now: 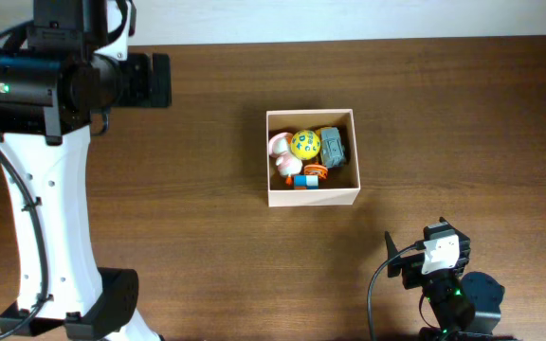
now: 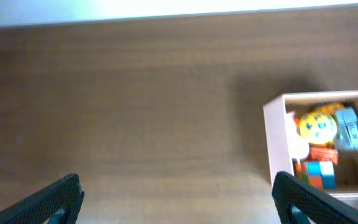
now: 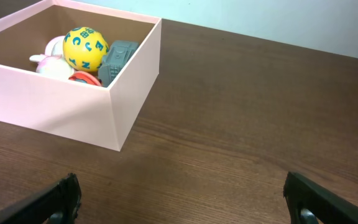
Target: Pack container
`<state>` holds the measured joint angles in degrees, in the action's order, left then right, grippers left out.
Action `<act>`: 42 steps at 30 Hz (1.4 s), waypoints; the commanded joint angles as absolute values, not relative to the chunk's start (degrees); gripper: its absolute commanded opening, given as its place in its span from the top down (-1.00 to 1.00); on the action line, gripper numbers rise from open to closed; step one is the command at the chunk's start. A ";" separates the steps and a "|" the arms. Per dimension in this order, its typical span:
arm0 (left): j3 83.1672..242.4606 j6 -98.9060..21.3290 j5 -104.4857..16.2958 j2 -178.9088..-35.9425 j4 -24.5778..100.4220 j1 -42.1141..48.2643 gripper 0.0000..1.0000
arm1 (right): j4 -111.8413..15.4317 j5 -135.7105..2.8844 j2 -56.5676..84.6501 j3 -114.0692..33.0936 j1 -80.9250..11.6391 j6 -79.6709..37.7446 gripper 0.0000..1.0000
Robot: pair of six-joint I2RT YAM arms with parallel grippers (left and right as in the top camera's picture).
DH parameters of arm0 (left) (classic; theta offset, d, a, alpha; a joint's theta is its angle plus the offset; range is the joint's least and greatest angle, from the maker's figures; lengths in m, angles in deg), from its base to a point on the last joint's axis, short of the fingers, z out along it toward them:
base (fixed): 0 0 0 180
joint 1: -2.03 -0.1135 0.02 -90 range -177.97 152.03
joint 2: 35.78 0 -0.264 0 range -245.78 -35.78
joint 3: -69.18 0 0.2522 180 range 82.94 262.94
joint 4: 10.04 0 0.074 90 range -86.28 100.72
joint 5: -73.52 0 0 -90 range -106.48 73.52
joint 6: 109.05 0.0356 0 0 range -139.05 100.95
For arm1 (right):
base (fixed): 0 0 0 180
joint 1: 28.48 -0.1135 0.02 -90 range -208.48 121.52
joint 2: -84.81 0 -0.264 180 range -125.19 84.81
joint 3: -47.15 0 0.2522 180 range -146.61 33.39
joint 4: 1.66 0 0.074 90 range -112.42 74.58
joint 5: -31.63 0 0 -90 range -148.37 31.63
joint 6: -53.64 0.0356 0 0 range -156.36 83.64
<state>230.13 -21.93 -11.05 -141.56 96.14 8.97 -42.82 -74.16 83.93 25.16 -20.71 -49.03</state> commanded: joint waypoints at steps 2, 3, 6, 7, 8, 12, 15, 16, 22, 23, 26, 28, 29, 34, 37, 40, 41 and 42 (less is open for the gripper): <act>224.08 -21.79 -8.66 -136.35 87.24 8.73 -0.99 | -42.64 -74.66 84.63 25.62 -21.06 -49.44 -0.98; 220.36 -21.82 -8.71 -134.43 83.20 8.73 -0.99 | -42.64 -74.66 84.63 25.62 -21.06 -49.44 -0.98; 206.81 -21.82 -8.73 -128.24 71.11 8.73 -0.99 | -42.64 -74.66 84.63 25.62 -21.06 -49.44 -0.98; 201.15 -21.82 -8.73 -125.80 66.57 8.73 -0.99 | -42.64 -74.66 84.63 25.62 -21.06 -49.44 -0.98; 196.17 -21.82 -8.71 -123.79 62.74 8.73 -0.99 | -42.64 -74.66 84.63 25.62 -21.06 -49.44 -0.98; 173.85 -21.82 -8.66 -114.43 44.38 8.27 -0.99 | -42.64 -74.66 84.63 25.62 -21.08 -49.44 -0.98; 159.75 -21.82 -8.66 -107.68 34.35 7.20 -0.99 | -42.64 -74.66 84.63 25.62 -21.06 -49.44 -0.97; 156.15 -21.82 -8.66 -105.75 32.34 6.78 -0.99 | -42.64 -74.66 84.63 25.62 -21.06 -49.44 -0.97; 137.02 -21.82 -8.60 -92.90 27.03 4.29 -0.99 | -42.64 -74.66 84.63 25.62 -21.08 -49.44 -0.97; 134.25 -21.79 -8.45 -90.58 27.03 3.79 -0.99 | -42.64 -74.66 84.63 25.62 -21.06 -49.44 -0.98; 126.79 -21.82 -8.49 -84.09 26.83 2.56 -0.98 | -42.64 -74.66 84.63 25.62 -21.06 -49.44 -0.98; 121.31 -21.84 -8.49 -79.26 26.61 2.06 -0.98 | -42.64 -74.66 84.63 25.62 -21.08 -49.44 -0.98; 118.95 -21.82 -8.49 -77.19 26.37 2.06 -0.99 | -42.64 -74.66 84.63 25.62 -21.06 -49.44 -0.98; 106.25 -21.86 -8.73 -66.00 21.47 2.06 -0.99 | -42.64 -74.66 84.63 25.62 -21.08 -49.44 -0.98; 99.80 -21.86 -9.17 -59.33 18.55 2.06 -0.99 | -42.64 -74.66 84.63 25.62 -21.08 -49.44 -0.98; 95.73 -21.88 -9.36 -53.91 18.04 2.06 -0.99 | -42.64 -74.66 84.63 25.62 -21.08 -49.44 -0.98; 94.88 -21.88 -9.36 -52.62 18.02 2.06 -0.99 | -42.64 -74.66 84.63 25.62 -21.06 -49.44 -0.98; 94.05 -21.86 -9.34 -51.26 18.02 2.06 -0.99 | -42.64 -74.66 84.63 25.62 -21.06 -49.44 -0.98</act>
<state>96.13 -21.90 -8.93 -54.46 18.57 2.34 -42.75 -74.16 84.02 25.20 -20.71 -49.03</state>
